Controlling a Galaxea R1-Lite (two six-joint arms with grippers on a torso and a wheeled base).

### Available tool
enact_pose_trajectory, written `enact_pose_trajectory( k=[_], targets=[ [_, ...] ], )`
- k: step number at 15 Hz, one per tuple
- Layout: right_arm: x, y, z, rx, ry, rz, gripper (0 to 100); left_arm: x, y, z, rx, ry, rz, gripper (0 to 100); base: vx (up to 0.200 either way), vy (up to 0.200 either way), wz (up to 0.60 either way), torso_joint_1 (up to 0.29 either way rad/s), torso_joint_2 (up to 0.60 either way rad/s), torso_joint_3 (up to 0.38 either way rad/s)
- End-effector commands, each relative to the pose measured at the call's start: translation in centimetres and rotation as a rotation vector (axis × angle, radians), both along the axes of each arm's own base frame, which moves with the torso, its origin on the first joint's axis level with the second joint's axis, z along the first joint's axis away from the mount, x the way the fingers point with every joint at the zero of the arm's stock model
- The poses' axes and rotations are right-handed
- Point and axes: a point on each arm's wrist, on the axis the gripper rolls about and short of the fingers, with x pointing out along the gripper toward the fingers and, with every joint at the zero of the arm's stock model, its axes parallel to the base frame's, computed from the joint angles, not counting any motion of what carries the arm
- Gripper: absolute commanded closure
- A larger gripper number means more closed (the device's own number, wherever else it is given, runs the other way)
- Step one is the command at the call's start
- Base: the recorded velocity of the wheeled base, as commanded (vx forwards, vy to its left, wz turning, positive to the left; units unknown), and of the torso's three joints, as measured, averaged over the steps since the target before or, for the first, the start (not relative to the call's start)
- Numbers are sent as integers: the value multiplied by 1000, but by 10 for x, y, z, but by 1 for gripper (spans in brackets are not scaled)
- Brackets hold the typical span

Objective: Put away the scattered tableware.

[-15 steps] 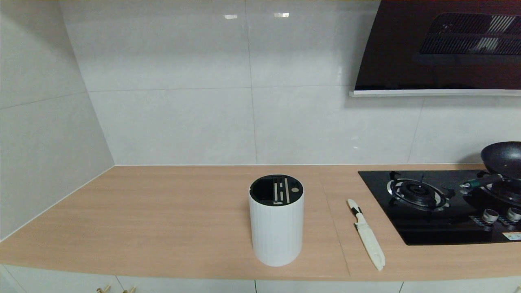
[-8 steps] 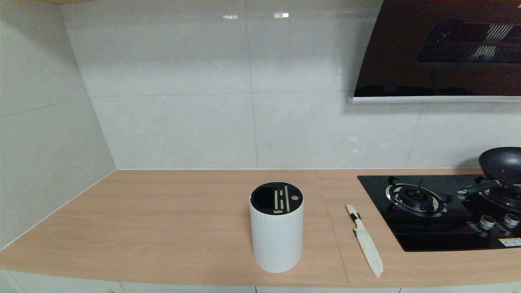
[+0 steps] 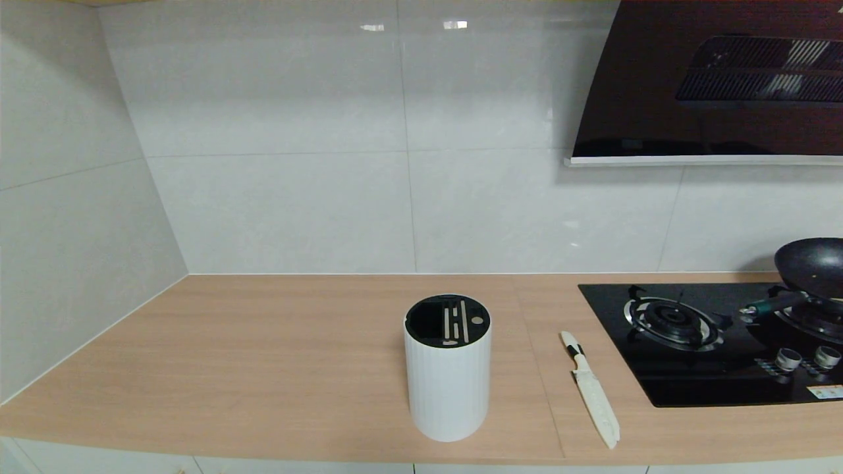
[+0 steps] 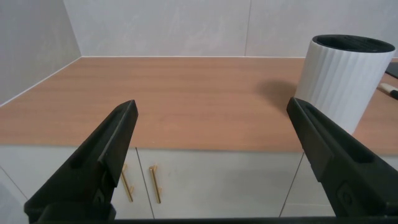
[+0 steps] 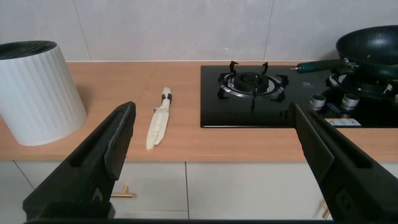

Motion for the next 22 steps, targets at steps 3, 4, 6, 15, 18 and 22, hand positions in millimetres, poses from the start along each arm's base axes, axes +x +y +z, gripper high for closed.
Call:
enact_pose_trajectory(
  k=[3,4,6,15,18,22],
  targets=[
    [0,0,2,-1,-6,1,0,0,0,0,0,-1,1,0,0,0,0,0,0,0],
    [-7,0,23,12,-88,22,0,0,0,0,-1,-1,1,0,0,0,0,0,0,0],
    [-7,2,42,34,-73,110,0,0,0,0,0,-1,1,0,0,0,0,0,0,0],
    [110,14,85,75,522,313,0,0,0,0,0,-1,1,0,0,0,0,0,0,0],
    [151,23,84,66,593,342,0,0,0,0,-1,-1,1,0,0,0,0,0,0,0],
    [225,35,61,62,678,341,0,0,0,0,-1,-1,1,0,0,0,0,0,0,0]
  ],
)
